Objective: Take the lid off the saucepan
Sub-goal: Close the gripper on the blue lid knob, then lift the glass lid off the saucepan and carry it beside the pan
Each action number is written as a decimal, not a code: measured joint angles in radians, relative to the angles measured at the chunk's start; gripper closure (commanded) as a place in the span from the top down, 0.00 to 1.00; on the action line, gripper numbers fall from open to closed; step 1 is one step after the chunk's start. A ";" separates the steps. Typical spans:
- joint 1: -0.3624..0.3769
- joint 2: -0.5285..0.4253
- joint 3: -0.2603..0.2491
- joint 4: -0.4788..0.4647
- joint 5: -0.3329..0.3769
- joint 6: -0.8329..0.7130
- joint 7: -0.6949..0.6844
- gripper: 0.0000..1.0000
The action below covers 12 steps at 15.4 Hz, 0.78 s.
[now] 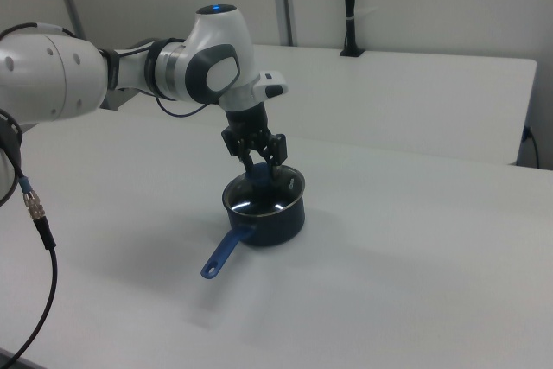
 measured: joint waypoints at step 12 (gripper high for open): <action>-0.020 -0.037 -0.002 0.024 0.000 0.000 -0.001 0.61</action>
